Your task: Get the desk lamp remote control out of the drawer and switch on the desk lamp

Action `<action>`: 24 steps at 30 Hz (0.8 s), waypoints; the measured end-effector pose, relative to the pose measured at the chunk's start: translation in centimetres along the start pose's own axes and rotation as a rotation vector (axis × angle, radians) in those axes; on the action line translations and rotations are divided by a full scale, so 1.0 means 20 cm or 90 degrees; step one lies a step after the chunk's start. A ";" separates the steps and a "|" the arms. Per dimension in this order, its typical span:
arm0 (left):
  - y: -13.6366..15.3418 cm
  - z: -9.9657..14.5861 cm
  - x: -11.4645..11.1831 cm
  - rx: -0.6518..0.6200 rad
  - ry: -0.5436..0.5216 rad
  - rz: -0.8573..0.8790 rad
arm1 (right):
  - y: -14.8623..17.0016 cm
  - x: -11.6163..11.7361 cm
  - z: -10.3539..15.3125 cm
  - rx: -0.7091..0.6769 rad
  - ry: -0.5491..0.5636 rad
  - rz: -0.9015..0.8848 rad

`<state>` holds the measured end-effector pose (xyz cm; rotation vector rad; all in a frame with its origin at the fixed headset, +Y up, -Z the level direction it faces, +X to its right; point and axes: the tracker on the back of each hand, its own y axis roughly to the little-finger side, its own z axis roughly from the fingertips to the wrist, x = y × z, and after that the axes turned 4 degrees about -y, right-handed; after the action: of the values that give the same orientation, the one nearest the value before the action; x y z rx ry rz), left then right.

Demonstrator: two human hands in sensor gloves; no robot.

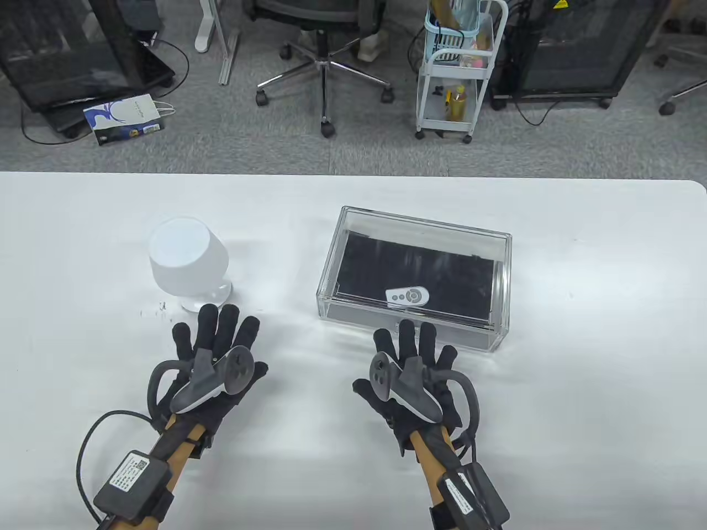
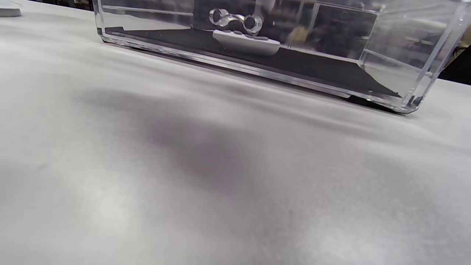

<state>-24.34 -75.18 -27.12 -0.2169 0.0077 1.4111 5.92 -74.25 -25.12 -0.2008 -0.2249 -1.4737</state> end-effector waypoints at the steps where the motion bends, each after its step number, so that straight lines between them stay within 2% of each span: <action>1: 0.00 0.00 -0.01 0.001 0.002 -0.001 | 0.00 0.00 0.00 0.001 -0.002 -0.007; 15: 0.01 -0.02 -0.04 -0.001 0.033 0.008 | 0.04 0.00 -0.01 0.028 0.011 -0.021; 21: 0.01 -0.03 -0.06 -0.002 0.048 0.012 | 0.10 -0.05 -0.02 0.123 0.142 -0.025; 24: 0.03 -0.04 -0.05 -0.001 0.046 0.027 | 0.12 -0.10 -0.07 0.196 0.184 -0.041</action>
<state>-24.97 -76.27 -27.87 -0.2704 0.0713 1.4455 8.16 -72.54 -26.89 0.2698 -0.2214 -1.4915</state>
